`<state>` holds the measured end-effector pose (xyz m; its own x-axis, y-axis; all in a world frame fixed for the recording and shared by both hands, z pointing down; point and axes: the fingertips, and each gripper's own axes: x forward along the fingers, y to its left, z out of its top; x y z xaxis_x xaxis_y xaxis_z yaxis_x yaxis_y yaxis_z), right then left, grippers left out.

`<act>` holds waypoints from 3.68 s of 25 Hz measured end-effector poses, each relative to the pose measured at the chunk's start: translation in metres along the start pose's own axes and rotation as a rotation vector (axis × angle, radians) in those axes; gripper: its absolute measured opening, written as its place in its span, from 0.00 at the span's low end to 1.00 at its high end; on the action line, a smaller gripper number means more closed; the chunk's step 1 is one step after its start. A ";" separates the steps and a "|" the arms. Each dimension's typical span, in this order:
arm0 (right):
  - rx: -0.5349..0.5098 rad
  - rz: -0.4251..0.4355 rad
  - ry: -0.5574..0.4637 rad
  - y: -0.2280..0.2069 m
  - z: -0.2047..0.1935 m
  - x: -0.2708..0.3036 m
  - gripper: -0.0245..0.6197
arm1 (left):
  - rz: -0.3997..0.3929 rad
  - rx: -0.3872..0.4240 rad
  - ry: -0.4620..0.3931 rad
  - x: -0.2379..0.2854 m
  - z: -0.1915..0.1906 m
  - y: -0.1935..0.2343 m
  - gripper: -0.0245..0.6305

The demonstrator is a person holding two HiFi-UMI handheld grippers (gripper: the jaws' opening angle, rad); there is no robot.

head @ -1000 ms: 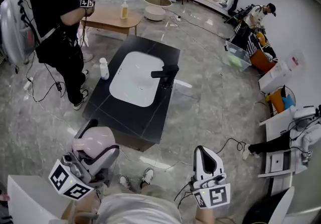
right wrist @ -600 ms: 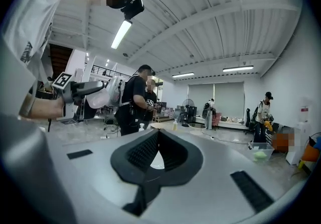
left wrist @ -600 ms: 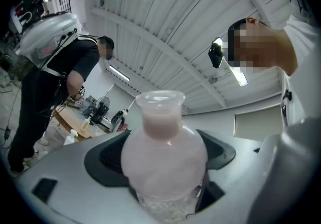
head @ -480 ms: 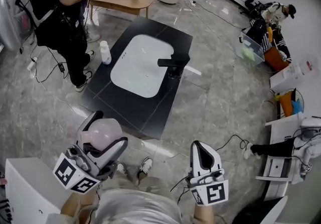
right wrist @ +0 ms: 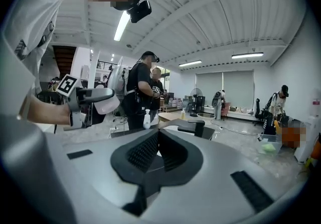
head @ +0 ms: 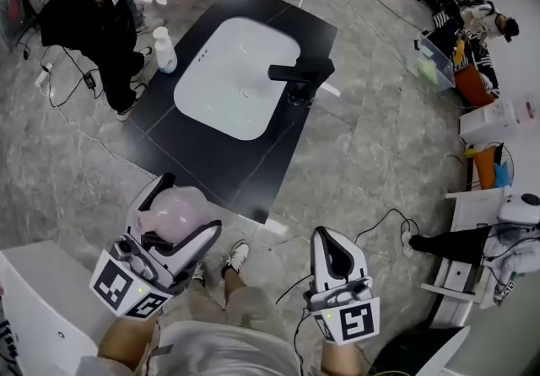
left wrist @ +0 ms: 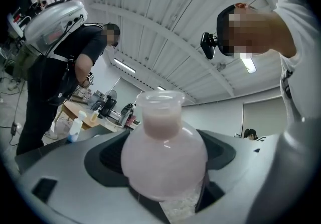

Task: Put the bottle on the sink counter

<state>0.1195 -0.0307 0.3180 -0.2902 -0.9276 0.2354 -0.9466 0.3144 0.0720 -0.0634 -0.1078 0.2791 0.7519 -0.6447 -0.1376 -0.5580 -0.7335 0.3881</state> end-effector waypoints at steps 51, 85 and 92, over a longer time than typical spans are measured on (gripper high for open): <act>0.119 0.083 0.095 -0.047 -0.157 0.062 0.05 | 0.055 0.240 0.373 0.106 -0.257 0.057 0.66; 0.153 0.077 0.090 -0.056 -0.163 0.066 0.05 | 0.049 0.471 0.641 0.118 -0.306 0.067 0.66; 0.156 0.077 0.088 -0.059 -0.164 0.064 0.05 | 0.055 0.493 0.664 0.119 -0.309 0.067 0.66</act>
<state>0.1800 -0.0754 0.4873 -0.3558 -0.8786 0.3187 -0.9343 0.3423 -0.0994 0.0973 -0.1676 0.5700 0.6836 -0.5350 0.4964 -0.5742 -0.8141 -0.0867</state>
